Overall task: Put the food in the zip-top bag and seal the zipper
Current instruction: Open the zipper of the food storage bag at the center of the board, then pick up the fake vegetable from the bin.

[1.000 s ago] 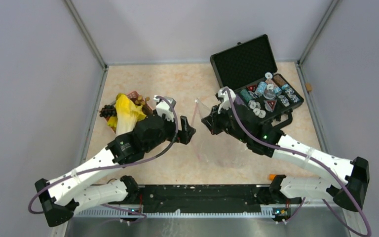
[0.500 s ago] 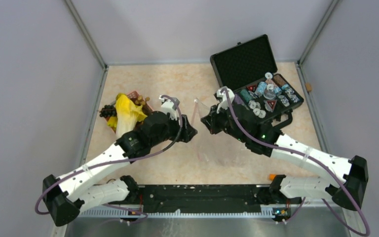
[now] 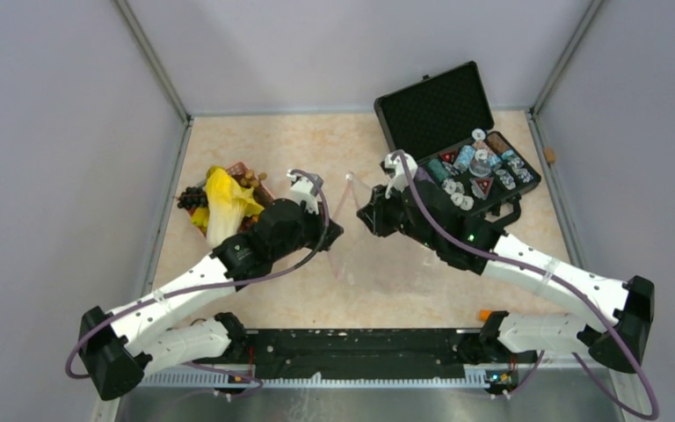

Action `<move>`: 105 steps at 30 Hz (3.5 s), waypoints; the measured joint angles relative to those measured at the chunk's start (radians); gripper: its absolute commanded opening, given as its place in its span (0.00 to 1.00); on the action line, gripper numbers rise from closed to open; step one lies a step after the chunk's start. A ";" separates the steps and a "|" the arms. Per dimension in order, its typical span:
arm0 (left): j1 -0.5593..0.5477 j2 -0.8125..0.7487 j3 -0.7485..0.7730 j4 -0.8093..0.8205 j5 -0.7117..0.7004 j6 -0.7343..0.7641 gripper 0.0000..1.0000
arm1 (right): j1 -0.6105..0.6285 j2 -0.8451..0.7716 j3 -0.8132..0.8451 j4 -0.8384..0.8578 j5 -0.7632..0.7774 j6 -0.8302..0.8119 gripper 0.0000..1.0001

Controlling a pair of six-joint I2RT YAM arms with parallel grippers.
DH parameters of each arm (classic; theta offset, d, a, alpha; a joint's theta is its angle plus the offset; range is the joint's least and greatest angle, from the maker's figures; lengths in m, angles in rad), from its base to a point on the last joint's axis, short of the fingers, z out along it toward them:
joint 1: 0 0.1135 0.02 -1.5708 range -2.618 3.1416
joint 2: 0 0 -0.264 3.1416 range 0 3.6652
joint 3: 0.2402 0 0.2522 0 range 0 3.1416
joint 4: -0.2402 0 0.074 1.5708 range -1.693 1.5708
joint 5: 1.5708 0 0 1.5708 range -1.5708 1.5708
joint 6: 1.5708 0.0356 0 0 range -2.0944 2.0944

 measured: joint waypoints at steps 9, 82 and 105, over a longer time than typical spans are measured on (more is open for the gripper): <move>-0.032 -0.014 0.032 0.030 -0.075 0.051 0.00 | 0.010 0.050 0.195 -0.212 0.047 0.075 0.58; 0.043 -0.030 0.019 -0.084 -0.242 -0.026 0.75 | 0.049 0.419 0.327 -0.361 0.382 0.105 0.00; 0.045 -0.291 0.014 -0.556 -0.559 -0.142 0.99 | -0.016 0.422 0.204 -0.181 0.188 0.152 0.00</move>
